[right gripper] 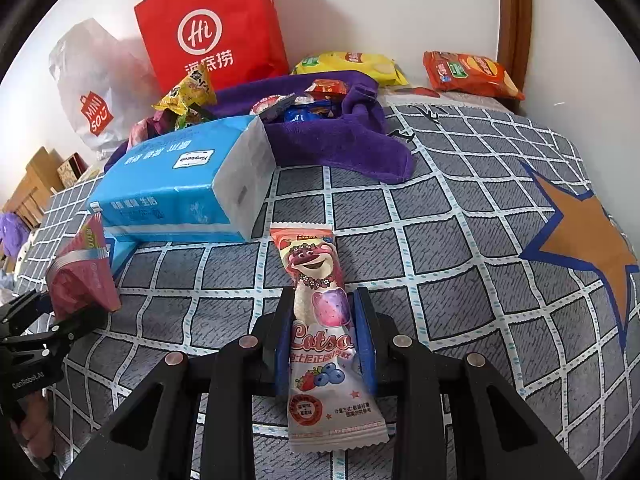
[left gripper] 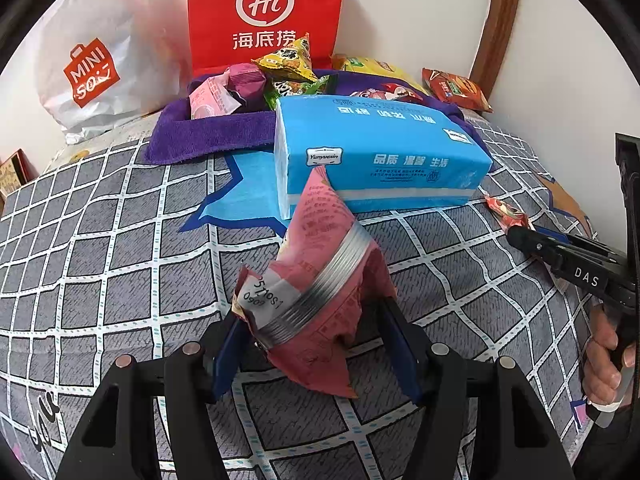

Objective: Organize snacks
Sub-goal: 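Lift both held packets off the bed cover, then carry both held packets over the purple towel, then lower both packets onto the purple towel and open both tools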

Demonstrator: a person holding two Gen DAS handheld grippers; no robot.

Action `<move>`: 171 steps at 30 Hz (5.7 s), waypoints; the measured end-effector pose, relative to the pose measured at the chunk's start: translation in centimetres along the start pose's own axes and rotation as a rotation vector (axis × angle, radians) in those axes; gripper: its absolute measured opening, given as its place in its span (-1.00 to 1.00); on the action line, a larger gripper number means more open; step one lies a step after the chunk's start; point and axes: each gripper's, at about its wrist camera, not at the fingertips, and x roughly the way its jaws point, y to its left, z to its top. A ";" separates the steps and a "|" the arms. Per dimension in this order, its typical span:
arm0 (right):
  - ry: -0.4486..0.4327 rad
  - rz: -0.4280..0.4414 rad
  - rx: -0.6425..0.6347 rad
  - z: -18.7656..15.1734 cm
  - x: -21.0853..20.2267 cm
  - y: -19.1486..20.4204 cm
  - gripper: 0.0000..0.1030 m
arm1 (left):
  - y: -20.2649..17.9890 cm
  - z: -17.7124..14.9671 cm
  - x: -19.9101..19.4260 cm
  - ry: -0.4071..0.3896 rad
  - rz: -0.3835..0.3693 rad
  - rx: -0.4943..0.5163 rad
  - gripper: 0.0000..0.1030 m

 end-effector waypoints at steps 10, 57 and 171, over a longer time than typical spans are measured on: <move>0.007 0.007 -0.040 0.1 0.2 0.9 -0.15 | -0.1 0.0 0.0 -0.002 -0.006 -0.001 0.21; -0.032 -0.017 -0.060 1.6 -5.4 2.1 -0.51 | 0.3 3.8 -7.5 -0.114 -0.093 -0.098 -0.18; 0.164 0.014 -0.041 22.8 10.7 2.7 -0.50 | 3.5 21.7 10.3 0.123 -0.238 -0.192 -0.18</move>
